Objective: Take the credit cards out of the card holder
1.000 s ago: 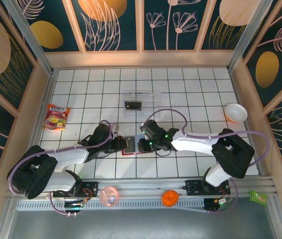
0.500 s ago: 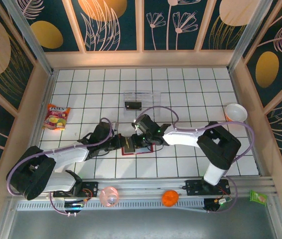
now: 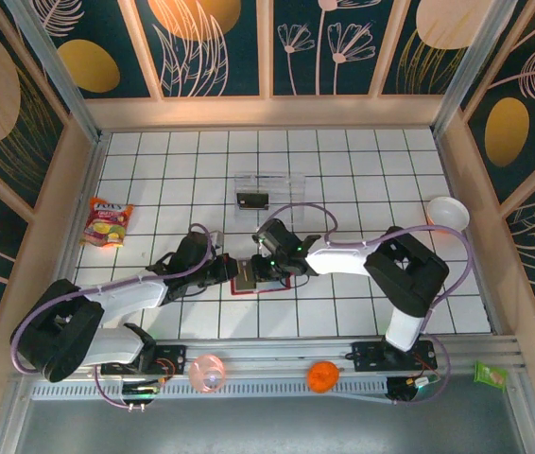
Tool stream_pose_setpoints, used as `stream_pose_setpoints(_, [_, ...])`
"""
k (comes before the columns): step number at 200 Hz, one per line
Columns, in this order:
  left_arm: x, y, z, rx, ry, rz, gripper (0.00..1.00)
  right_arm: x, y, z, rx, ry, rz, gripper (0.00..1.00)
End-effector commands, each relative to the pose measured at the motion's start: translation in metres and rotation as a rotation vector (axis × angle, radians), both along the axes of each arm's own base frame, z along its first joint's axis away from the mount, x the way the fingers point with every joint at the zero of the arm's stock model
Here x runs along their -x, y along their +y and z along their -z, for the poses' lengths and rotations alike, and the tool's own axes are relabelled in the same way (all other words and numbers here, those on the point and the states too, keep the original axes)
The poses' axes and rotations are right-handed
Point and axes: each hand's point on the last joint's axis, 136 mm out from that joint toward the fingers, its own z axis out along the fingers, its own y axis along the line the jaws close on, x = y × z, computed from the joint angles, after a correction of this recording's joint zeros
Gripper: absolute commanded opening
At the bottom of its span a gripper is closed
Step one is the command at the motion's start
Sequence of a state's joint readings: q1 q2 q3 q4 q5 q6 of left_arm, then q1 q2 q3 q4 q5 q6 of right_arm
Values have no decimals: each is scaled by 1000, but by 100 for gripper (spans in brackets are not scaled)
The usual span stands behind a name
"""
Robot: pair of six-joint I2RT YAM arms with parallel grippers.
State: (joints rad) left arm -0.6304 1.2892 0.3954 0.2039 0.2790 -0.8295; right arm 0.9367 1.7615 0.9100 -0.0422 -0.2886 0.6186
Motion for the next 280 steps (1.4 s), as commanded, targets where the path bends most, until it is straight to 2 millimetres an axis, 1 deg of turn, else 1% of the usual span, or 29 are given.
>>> stream_pose_setpoints(1, [5, 3, 4, -19, 4, 17, 0, -8, 5, 2, 17, -22, 28, 30])
stream_pose_setpoints(32, [6, 4, 8, -24, 12, 16, 0, -12, -4, 5, 106, -63, 74, 30])
stream_pose_setpoints(44, [6, 4, 10, -28, 17, 15, 0, -14, -7, 3, 124, -82, 96, 30])
stream_pose_setpoints(62, [6, 5, 12, -35, 21, 12, 0, -16, -8, -6, 115, -110, 110, 30])
stream_pose_setpoints(85, [6, 4, 12, -31, 22, 16, 0, -16, 3, -23, 70, -156, 68, 30])
stream_pose_setpoints(97, [6, 2, 12, -26, 21, 19, 0, -15, 10, -27, 48, -156, 43, 30])
stream_pose_setpoints(113, [5, 2, 11, -26, 19, 20, 0, -13, 15, -28, 35, -150, 26, 30])
stream_pose_setpoints(129, [5, 2, 10, -26, 17, 20, 0, -12, 15, -24, 37, -141, 24, 29])
stream_pose_setpoints(160, [6, 2, 12, -29, 22, 20, 0, -9, 12, -10, 62, -112, 23, 28])
stream_pose_setpoints(178, [5, 3, 12, -31, 22, 18, 0, -9, 7, -2, 87, -98, 35, 27])
stream_pose_setpoints(229, [5, 3, 13, -30, 25, 16, 0, -6, -4, 13, 138, -78, 55, 27])
stream_pose_setpoints(262, [7, 5, 13, -34, 23, 10, 0, -10, -20, 11, 196, -113, 117, 28])
stream_pose_setpoints(280, [6, 6, 12, -39, 19, 6, 0, -11, -23, 5, 205, -132, 137, 30])
